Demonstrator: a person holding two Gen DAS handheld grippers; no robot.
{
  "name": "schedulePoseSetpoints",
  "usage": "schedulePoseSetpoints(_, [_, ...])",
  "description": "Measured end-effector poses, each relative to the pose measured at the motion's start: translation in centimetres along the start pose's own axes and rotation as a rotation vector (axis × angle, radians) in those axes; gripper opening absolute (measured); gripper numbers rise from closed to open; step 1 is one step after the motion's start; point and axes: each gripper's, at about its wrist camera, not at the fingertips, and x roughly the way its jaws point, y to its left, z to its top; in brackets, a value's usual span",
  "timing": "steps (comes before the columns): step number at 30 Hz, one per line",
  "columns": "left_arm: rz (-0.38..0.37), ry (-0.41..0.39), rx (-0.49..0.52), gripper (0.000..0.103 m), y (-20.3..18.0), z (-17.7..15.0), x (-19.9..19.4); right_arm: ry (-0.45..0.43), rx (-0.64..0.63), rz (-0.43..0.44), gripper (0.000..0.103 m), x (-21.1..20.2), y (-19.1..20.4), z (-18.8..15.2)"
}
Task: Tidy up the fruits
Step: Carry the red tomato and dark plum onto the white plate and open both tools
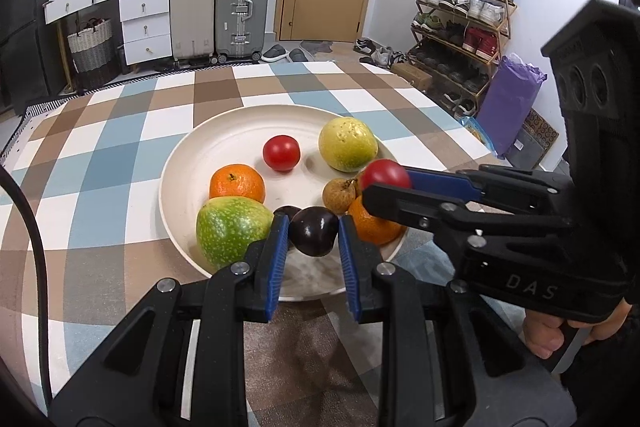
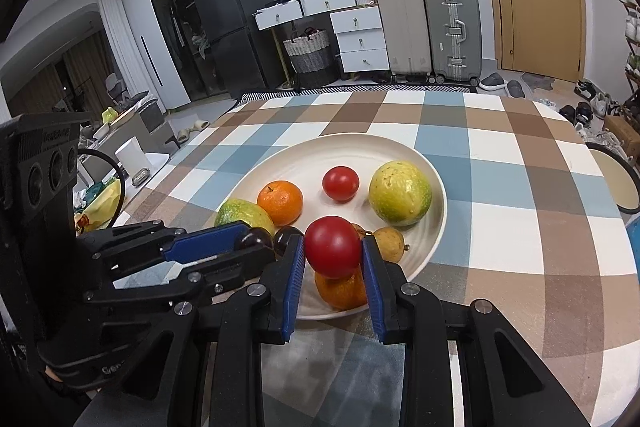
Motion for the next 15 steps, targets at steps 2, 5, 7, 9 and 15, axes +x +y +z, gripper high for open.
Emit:
schedulePoseSetpoints(2, [-0.004, 0.004, -0.003, 0.023, -0.01, -0.04, 0.10, 0.005, 0.001, -0.002, 0.029, 0.29, 0.01, 0.07])
schedulePoseSetpoints(5, [-0.004, 0.005, -0.001, 0.023, 0.04, -0.09, 0.19, 0.008, 0.004, -0.001, 0.029, 0.60, -0.09, 0.18])
schedulePoseSetpoints(7, [-0.007, 0.006, -0.004, 0.023, 0.05, -0.09, 0.20, 0.010, 0.002, -0.003, 0.029, 0.70, -0.11, 0.18])
schedulePoseSetpoints(9, [-0.008, 0.007, -0.006, 0.023, 0.04, -0.14, 0.25, 0.011, 0.004, -0.004, 0.031, 0.72, -0.09, 0.19])
schedulePoseSetpoints(15, [-0.003, 0.007, -0.003, 0.023, 0.04, -0.21, 0.26, -0.005, 0.015, -0.021, 0.043, 0.19, -0.52, 0.03])
